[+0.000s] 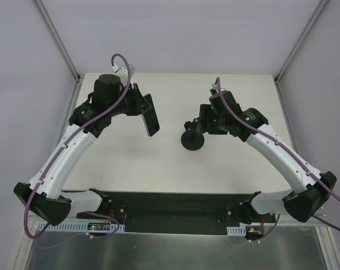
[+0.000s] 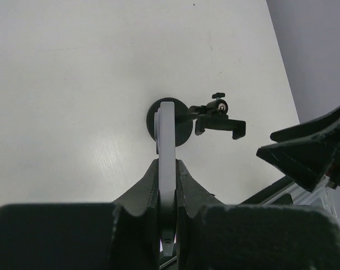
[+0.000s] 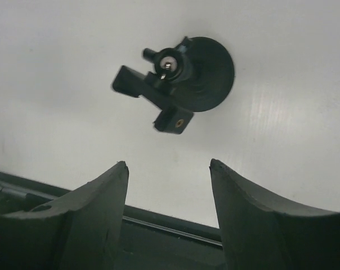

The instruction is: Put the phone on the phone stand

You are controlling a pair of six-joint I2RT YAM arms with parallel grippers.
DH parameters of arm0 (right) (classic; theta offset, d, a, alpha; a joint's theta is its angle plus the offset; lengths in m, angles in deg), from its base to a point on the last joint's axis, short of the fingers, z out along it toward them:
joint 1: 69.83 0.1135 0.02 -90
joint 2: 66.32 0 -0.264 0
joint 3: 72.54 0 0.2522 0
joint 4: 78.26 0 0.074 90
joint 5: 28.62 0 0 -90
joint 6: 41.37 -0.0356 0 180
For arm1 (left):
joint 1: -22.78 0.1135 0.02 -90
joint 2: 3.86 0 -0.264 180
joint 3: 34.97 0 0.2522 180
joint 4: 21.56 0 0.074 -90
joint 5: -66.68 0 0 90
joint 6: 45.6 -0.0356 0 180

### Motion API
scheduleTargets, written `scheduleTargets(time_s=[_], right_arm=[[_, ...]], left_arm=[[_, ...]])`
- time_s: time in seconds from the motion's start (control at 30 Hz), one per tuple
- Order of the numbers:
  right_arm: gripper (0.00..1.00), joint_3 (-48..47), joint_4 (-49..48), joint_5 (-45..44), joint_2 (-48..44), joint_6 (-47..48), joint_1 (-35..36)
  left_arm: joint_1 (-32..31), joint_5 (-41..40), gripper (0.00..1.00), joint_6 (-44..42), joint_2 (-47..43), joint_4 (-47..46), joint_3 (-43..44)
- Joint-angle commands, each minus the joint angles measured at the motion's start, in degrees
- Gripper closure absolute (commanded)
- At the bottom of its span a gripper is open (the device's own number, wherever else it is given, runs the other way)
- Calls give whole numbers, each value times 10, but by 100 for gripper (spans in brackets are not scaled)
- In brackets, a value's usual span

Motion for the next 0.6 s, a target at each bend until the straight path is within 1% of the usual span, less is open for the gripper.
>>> scheduleTargets(time_s=[0.0, 0.03, 0.07, 0.2, 0.27, 0.33, 0.4, 0.43, 0.47, 0.57], right_arm=[[40, -41, 68, -105, 34, -33, -1], [45, -45, 62, -103, 41, -40, -1], [46, -47, 61, -97, 45, -44, -8], [45, -24, 35, -14, 56, -65, -44], [46, 3, 0, 4, 52, -68, -59], [45, 25, -48, 56, 47, -66, -71], [42, 34, -69, 116, 46, -69, -88], [36, 41, -97, 135, 45, -71, -92], [34, 53, -109, 148, 44, -75, -101], [30, 88, -153, 196, 40, -106, -125]], left_arm=[[1, 2, 100, -10, -12, -8, -1], [0, 14, 100, -10, -12, -8, -1], [1, 18, 100, -10, -12, -8, -3], [0, 39, 100, -4, -14, -9, -9], [0, 53, 100, -3, -13, -9, -9], [0, 59, 100, 0, -12, -10, -10], [-1, 67, 100, 2, -13, -12, -12], [0, 70, 100, 2, -12, -14, -12], [0, 73, 100, 2, -12, -17, -12], [-1, 86, 100, 3, -12, -24, -12]])
